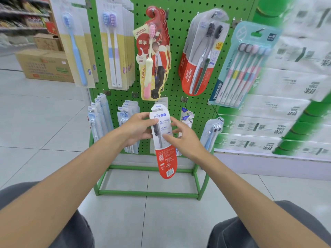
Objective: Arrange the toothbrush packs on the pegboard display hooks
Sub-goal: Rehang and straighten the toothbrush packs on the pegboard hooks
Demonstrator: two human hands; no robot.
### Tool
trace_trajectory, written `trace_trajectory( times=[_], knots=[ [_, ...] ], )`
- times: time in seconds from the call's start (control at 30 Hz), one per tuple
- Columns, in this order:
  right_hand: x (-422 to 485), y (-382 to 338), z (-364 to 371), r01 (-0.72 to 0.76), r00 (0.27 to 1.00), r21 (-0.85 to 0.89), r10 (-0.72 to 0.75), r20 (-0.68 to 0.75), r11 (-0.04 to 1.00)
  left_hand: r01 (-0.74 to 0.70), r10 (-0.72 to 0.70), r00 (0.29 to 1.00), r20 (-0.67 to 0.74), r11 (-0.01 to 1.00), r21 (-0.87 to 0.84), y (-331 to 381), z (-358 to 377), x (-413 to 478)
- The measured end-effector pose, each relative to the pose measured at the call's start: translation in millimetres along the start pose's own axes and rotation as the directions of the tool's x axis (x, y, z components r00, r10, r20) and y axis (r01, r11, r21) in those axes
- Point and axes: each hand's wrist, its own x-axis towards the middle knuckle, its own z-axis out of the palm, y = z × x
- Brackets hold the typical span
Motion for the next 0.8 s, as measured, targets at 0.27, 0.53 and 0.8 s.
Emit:
trace_trajectory(
  times=[0.27, 0.53, 0.8],
  knots=[
    [-4.9, -3.8, 6.8, 0.054, 0.987, 0.064, -0.063, 0.149, 0.996, 0.022, -0.001, 0.993, 0.121, 0.986, -0.167, 2.6, 4.4, -5.0],
    [7.7, -3.8, -11.3, -0.148, 0.989, 0.304, 0.135, 0.066, 0.941, -0.115, 0.163, 0.98, -0.111, 0.931, 0.345, 7.5, -3.3, -0.1],
    [7.5, -2.9, -10.4, -0.181, 0.983, 0.355, 0.156, 0.096, 0.917, -0.183, 0.222, 0.968, -0.115, 0.943, 0.276, -1.2, -3.7, 8.2]
  ],
)
